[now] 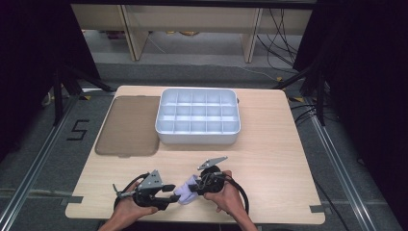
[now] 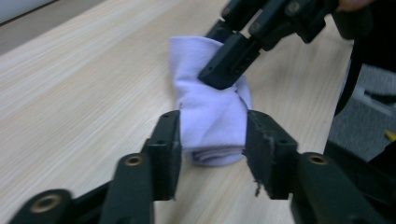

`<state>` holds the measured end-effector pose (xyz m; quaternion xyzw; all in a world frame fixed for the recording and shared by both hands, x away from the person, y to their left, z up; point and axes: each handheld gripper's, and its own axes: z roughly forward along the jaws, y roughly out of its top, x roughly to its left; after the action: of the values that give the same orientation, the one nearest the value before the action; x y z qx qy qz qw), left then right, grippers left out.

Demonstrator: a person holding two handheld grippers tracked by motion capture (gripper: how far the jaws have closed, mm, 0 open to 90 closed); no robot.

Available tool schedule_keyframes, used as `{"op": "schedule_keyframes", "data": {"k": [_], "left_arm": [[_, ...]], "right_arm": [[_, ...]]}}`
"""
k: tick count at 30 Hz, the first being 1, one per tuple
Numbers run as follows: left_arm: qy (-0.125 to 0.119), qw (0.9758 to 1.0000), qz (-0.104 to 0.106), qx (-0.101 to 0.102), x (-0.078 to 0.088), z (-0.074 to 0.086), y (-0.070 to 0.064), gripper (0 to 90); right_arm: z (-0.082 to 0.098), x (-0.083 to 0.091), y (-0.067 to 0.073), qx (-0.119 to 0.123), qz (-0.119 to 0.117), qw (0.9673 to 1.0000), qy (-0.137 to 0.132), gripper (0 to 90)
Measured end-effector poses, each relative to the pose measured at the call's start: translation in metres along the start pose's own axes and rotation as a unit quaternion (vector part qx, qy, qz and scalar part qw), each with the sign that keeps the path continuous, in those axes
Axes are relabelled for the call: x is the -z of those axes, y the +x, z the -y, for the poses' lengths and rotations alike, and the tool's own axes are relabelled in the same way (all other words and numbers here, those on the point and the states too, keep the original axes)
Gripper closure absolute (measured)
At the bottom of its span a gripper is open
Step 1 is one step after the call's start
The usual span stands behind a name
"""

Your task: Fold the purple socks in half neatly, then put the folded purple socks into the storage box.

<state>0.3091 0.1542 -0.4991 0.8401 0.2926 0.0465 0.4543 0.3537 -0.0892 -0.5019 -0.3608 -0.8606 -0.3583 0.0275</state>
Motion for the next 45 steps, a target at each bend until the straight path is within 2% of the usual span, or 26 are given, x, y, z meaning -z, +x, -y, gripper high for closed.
{"op": "schedule_keyframes", "data": {"k": [1,3,4,6,9,10,13,14,15,16,17,18,19,20,23,24,26,27,33,37,38,39,40,41,42,45], "left_arm": [[-0.007,0.9999,-0.002,0.009,0.005,0.003,0.002,51.4],[-0.003,0.9999,-0.010,0.003,0.012,0.007,0.006,47.7],[0.003,0.9997,-0.019,0.011,0.016,0.010,0.007,46.4],[0.005,0.9994,-0.025,0.023,0.021,0.017,0.011,45.0],[0.017,0.9989,-0.039,0.020,0.026,0.024,0.015,43.3],[0.016,0.9984,-0.049,0.026,0.027,0.026,0.015,42.5],[0.032,0.9976,-0.060,0.006,0.029,0.026,0.020,41.2],[0.020,0.9978,-0.060,0.019,0.028,0.027,0.019,40.9],[0.027,0.9977,-0.061,0.014,0.029,0.027,0.021,40.5],[0.035,0.9971,-0.064,0.022,0.029,0.028,0.021,39.8],[0.030,0.9974,-0.062,0.020,0.029,0.028,0.021,39.0],[0.040,0.9971,-0.063,0.011,0.030,0.028,0.023,38.5],[0.040,0.9969,-0.066,0.019,0.030,0.029,0.023,37.9],[0.026,0.9971,-0.067,0.022,0.029,0.029,0.023,37.7],[0.026,0.9969,-0.071,0.020,0.031,0.027,0.025,37.4],[0.037,0.9968,-0.071,0.009,0.032,0.027,0.027,36.9],[0.031,0.9963,-0.075,0.029,0.030,0.028,0.026,36.7],[0.037,0.9964,-0.076,0.012,0.032,0.028,0.028,36.7],[0.033,0.9963,-0.077,0.015,0.033,0.028,0.027,36.1],[0.037,0.9964,-0.076,0.008,0.033,0.027,0.027,36.1],[0.035,0.9968,-0.071,0.009,0.033,0.027,0.027,36.1],[0.028,0.9968,-0.071,0.024,0.032,0.028,0.025,36.0],[0.024,0.9967,-0.072,0.029,0.032,0.028,0.025,35.9],[0.035,0.9969,-0.071,0.008,0.035,0.027,0.029,35.9],[0.031,0.9965,-0.075,0.019,0.034,0.027,0.028,35.9],[0.024,0.9966,-0.077,0.019,0.034,0.027,0.028,35.9]], "right_arm": [[0.000,-0.001,0.001,-0.004,0.000,1.0000,-0.002,73.8],[0.000,0.000,0.003,0.008,0.008,0.9999,-0.002,74.1],[-0.001,0.000,0.003,0.020,0.008,0.9998,-0.006,74.1],[-0.001,0.000,0.004,0.014,0.009,0.9998,-0.003,74.2],[-0.001,0.003,0.006,0.012,0.009,0.9999,-0.005,74.4],[-0.001,0.004,0.006,0.027,0.010,0.9996,-0.008,74.4],[-0.002,0.004,0.008,0.021,0.012,0.9997,-0.007,74.4],[-0.003,0.003,0.007,0.031,0.009,0.9994,-0.006,74.4],[-0.003,0.004,0.007,0.032,0.008,0.9995,-0.005,74.4],[-0.004,0.005,0.009,0.023,0.012,0.9997,-0.003,74.4],[-0.004,0.006,0.009,0.037,0.010,0.9992,-0.008,74.4],[-0.004,0.007,0.011,0.026,0.012,0.9996,-0.007,74.4],[-0.005,0.008,0.010,0.039,0.014,0.9991,-0.009,74.4],[-0.005,0.009,0.012,0.034,0.017,0.9992,-0.008,74.4],[-0.007,0.011,0.013,0.048,0.017,0.9986,-0.017,74.4],[-0.008,0.013,0.015,0.044,0.015,0.9988,-0.016,74.4],[-0.008,0.014,0.016,0.050,0.015,0.9983,-0.025,74.4],[-0.009,0.017,0.016,0.059,0.019,0.9979,-0.018,74.4],[-0.016,0.024,0.022,0.083,0.029,0.9958,-0.024,74.4],[-0.020,0.027,0.024,0.082,0.033,0.9956,-0.028,74.4],[-0.021,0.032,0.026,0.071,0.037,0.9967,-0.018,74.4],[-0.023,0.035,0.024,0.093,0.034,0.9948,-0.027,74.4],[-0.023,0.037,0.024,0.088,0.038,0.9948,-0.035,74.4],[-0.023,0.042,0.024,0.082,0.043,0.9952,-0.032,74.4],[-0.024,0.045,0.023,0.084,0.047,0.9947,-0.037,74.4],[-0.026,0.053,0.020,0.083,0.051,0.9941,-0.048,74.4]]}}
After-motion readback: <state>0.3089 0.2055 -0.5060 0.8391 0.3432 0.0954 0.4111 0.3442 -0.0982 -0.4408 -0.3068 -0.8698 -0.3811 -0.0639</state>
